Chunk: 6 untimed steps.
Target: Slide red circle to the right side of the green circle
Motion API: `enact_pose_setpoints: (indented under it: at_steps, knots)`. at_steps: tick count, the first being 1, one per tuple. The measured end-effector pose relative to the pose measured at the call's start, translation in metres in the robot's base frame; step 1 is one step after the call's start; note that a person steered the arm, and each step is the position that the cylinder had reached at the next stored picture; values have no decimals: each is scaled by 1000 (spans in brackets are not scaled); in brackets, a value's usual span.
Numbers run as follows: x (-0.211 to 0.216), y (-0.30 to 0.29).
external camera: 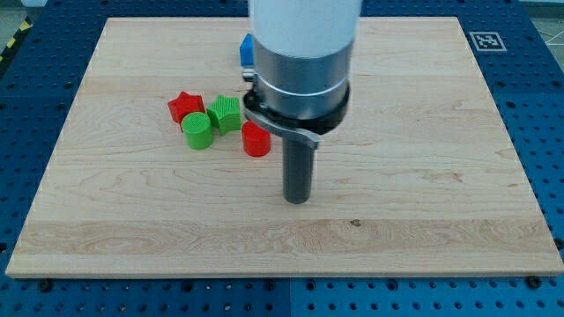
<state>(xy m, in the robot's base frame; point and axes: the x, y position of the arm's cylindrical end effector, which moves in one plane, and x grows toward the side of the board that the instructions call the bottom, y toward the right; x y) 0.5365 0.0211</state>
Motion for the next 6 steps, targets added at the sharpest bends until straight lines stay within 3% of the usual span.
enact_pose_setpoints:
  at_steps: [1,4,6]
  knots:
    - [-17,18]
    - [-71,-2]
    - [-73,-29]
